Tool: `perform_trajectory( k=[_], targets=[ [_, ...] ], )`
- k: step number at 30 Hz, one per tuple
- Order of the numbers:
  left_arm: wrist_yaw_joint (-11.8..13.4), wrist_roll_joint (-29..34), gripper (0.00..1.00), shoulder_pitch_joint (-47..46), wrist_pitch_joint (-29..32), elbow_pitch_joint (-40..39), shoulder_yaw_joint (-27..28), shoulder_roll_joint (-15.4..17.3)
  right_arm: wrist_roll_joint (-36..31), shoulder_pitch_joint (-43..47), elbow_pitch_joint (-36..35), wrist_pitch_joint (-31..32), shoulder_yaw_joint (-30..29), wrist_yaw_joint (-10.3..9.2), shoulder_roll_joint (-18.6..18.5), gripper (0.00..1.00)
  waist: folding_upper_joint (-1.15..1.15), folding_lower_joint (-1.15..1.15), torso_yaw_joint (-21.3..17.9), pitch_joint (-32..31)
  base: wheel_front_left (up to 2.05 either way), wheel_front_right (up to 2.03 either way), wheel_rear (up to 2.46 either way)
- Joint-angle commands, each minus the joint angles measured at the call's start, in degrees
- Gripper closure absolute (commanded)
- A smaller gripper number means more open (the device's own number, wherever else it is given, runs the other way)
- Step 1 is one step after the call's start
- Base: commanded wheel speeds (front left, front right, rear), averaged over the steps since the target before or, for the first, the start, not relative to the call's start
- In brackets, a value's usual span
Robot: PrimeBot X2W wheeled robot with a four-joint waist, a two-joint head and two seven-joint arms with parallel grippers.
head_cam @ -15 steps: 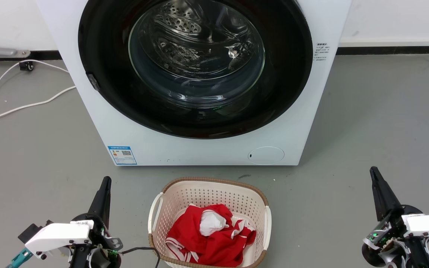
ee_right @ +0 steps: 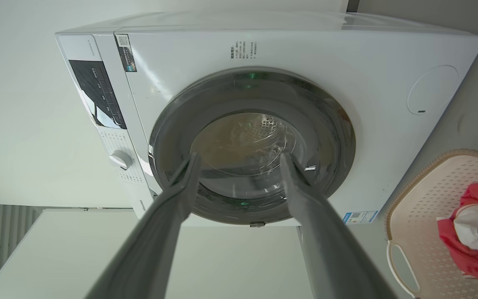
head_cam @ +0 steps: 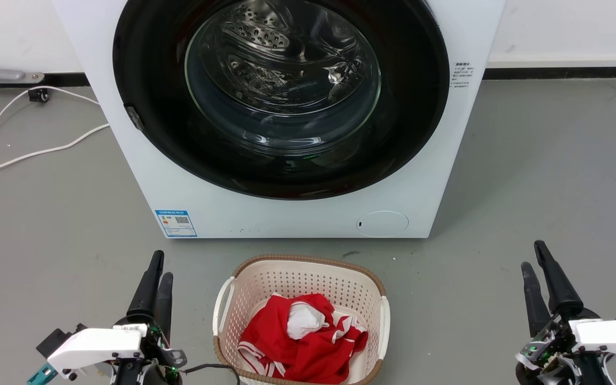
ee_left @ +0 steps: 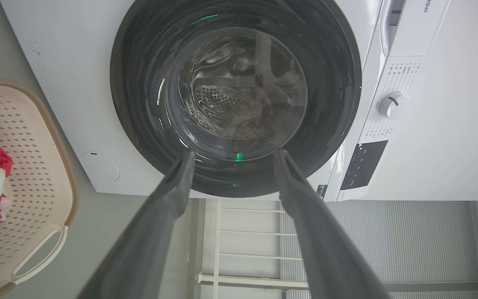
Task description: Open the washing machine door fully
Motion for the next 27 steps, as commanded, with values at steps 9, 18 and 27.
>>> perform_trajectory(
  k=[9, 18, 27],
  targets=[
    [-0.1, 5.7, 0.0, -0.7, -2.8, -4.0, -0.4, -0.1, -10.7, -0.4, -4.6, -2.7, 1.4, 0.0, 0.0, 0.0, 0.0, 0.0, 0.2, -0.1, 0.0, 0.0, 0.0],
    [-0.1, 16.3, 0.0, -0.8, -4.6, -7.5, 0.5, -0.3, -25.8, 0.1, -7.9, -4.8, 2.4, 0.01, 0.0, 0.0, 0.0, 0.0, 0.4, -0.1, 0.0, 0.0, 0.0],
    [-0.1, 28.1, 0.0, -0.8, -6.4, -9.7, 0.0, -0.5, -38.5, 1.1, -9.8, -6.6, 3.0, 0.01, 0.1, 0.0, 0.0, 0.0, 0.6, -0.2, 0.0, 0.0, 0.0]
  ],
)
